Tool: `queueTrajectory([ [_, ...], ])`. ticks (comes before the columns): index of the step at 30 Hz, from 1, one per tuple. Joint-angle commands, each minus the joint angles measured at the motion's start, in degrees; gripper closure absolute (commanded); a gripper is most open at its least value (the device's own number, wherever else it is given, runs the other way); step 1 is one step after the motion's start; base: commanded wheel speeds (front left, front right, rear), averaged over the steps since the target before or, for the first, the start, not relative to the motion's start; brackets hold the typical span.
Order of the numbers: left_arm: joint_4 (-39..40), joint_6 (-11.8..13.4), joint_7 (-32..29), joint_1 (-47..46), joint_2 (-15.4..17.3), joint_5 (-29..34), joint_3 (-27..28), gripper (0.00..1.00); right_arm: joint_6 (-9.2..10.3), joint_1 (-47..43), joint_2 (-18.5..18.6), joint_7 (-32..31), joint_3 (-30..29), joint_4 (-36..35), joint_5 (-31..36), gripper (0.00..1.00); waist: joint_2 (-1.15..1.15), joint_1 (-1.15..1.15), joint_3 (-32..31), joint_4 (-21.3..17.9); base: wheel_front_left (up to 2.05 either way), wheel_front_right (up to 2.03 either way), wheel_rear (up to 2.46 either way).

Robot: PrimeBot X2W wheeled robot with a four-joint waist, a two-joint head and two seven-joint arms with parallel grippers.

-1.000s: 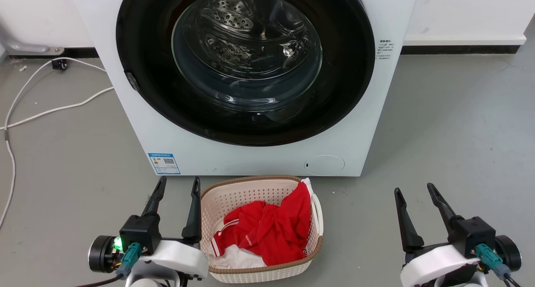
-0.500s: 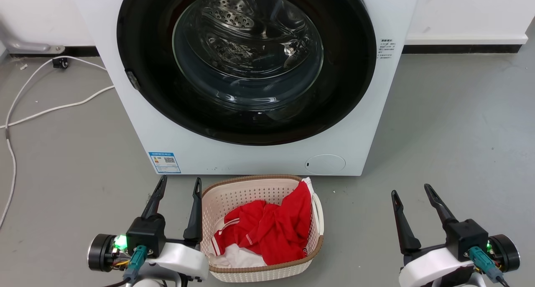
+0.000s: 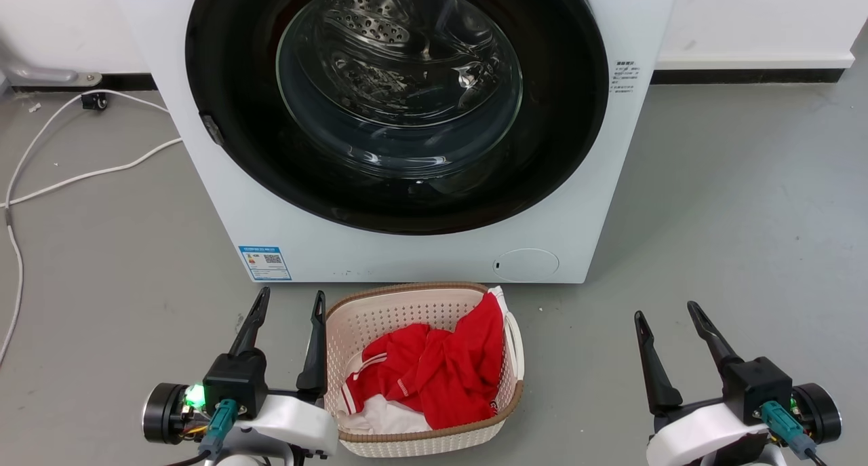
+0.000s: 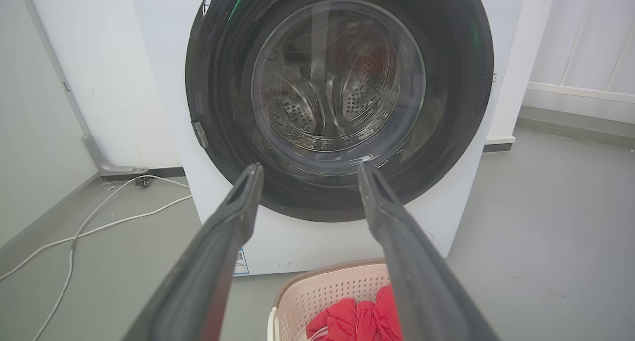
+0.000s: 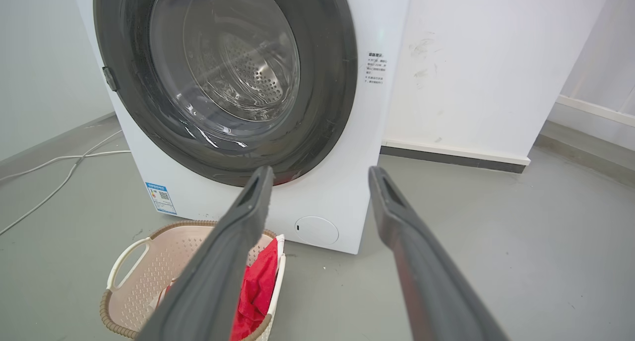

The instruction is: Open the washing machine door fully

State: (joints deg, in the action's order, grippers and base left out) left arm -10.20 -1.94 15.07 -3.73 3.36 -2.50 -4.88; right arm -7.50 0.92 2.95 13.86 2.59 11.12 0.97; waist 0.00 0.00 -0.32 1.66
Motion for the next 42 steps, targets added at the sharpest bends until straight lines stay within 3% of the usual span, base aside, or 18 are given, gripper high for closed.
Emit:
queueTrajectory([
  [1, -0.1, 0.3, 0.2, 0.6, 0.0, 0.0, 0.1, 0.0, 0.03, 0.5, -0.1, 0.3, 0.0, 0.1, -0.2, 0.0, 0.0, 0.0, 0.0, 0.0, 0.0, 0.0, 0.0],
  [5, -0.1, 0.3, 0.2, 0.7, -0.1, 0.0, 0.2, 0.0, 0.03, 0.5, -0.1, 0.3, 0.0, 0.2, -0.5, 0.0, 0.0, 0.0, 0.1, -0.1, 0.0, 0.0, 0.0],
  [7, -0.1, 0.2, 0.2, 0.6, -0.1, 0.0, 0.2, 0.0, 0.02, 0.5, -0.1, 0.2, 0.1, 0.3, -1.0, 0.78, 0.0, 0.0, 0.1, -0.1, 0.0, 0.0, 0.0],
  [8, -0.2, 0.2, 0.2, 0.6, -0.1, 0.1, 0.2, 0.0, 0.03, 0.5, -0.1, 0.0, 0.2, 0.4, -1.2, 1.0, 0.0, 0.0, 0.1, -0.1, 0.0, 0.0, 0.0],
  [13, -0.1, 0.1, 0.2, 0.7, -0.1, 0.2, 0.3, 0.0, 0.03, 0.5, -0.1, -0.2, 0.3, 1.1, -5.2, 1.0, 0.0, 0.0, 0.1, -0.1, 0.0, 0.0, 0.0],
  [16, -0.1, 0.0, 0.2, 0.7, -0.2, 0.2, 0.3, 0.0, 0.02, 0.4, -0.1, -0.5, 0.6, 2.3, -15.3, 1.0, 0.0, 0.0, 0.2, -0.2, 0.0, 0.0, 0.0],
  [28, 0.2, -0.1, 0.2, 0.5, -0.3, -0.2, 0.1, 0.0, 0.01, 4.0, -0.1, -0.9, 2.3, 5.0, -76.6, 1.0, 0.0, 0.0, 0.9, -0.4, 0.0, 0.0, 0.0],
  [31, 0.3, -0.2, 0.1, -0.3, -0.3, -0.4, 0.0, 0.0, 0.01, 5.6, -0.1, -1.5, 0.8, 3.9, -87.2, 1.0, 0.0, 0.0, 1.6, -0.3, 0.0, 0.0, 0.0],
  [36, 0.9, -0.2, 0.1, -1.6, -0.3, -0.7, 0.1, 0.0, 0.01, 10.5, 0.7, -3.8, -4.1, 2.6, -97.3, 1.0, 0.0, 0.0, 3.7, -0.4, 0.0, 0.0, 0.0],
  [42, 1.7, -0.4, 0.1, -2.8, -0.4, -0.6, 0.4, 0.0, 0.01, 19.9, 4.9, -7.1, -7.0, 7.2, -102.7, 1.0, 0.0, 0.0, 6.5, -0.4, 0.0, 0.0, 0.0],
])
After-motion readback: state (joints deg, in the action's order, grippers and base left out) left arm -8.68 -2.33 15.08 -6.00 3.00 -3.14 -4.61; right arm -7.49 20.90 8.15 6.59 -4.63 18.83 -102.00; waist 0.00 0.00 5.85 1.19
